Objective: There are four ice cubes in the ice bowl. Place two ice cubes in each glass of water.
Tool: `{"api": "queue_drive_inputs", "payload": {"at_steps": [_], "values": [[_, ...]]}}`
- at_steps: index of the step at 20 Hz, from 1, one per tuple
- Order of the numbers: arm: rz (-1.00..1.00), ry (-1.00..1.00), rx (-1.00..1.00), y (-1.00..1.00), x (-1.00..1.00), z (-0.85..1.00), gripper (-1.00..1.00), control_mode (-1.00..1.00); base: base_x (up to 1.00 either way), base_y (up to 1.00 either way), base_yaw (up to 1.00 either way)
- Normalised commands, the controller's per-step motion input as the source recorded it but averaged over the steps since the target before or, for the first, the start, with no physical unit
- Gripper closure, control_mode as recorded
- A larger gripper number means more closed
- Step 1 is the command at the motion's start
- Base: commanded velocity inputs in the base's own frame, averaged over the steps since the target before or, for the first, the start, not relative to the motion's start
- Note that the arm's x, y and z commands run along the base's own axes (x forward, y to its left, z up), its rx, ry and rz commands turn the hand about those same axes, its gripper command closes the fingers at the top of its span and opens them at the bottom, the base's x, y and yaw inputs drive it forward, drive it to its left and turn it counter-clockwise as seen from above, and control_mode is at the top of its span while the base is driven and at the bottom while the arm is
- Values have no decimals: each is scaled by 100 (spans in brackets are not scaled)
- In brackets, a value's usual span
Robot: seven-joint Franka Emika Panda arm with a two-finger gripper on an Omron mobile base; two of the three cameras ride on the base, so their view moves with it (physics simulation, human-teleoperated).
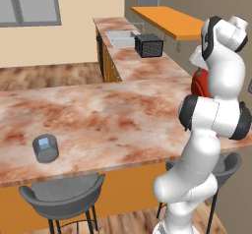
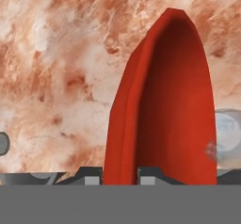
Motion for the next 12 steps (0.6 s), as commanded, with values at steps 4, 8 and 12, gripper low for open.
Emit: {"api": "queue_drive_inputs", "payload": {"at_steps": [4,8,12], "values": [[2,0,2,0,-7,0,100,-100,0,0,0],[2,0,1,0,-2,1,100,-100,0,0,0],[2,0,1,0,-1,7,100,-100,0,0,0]]}}
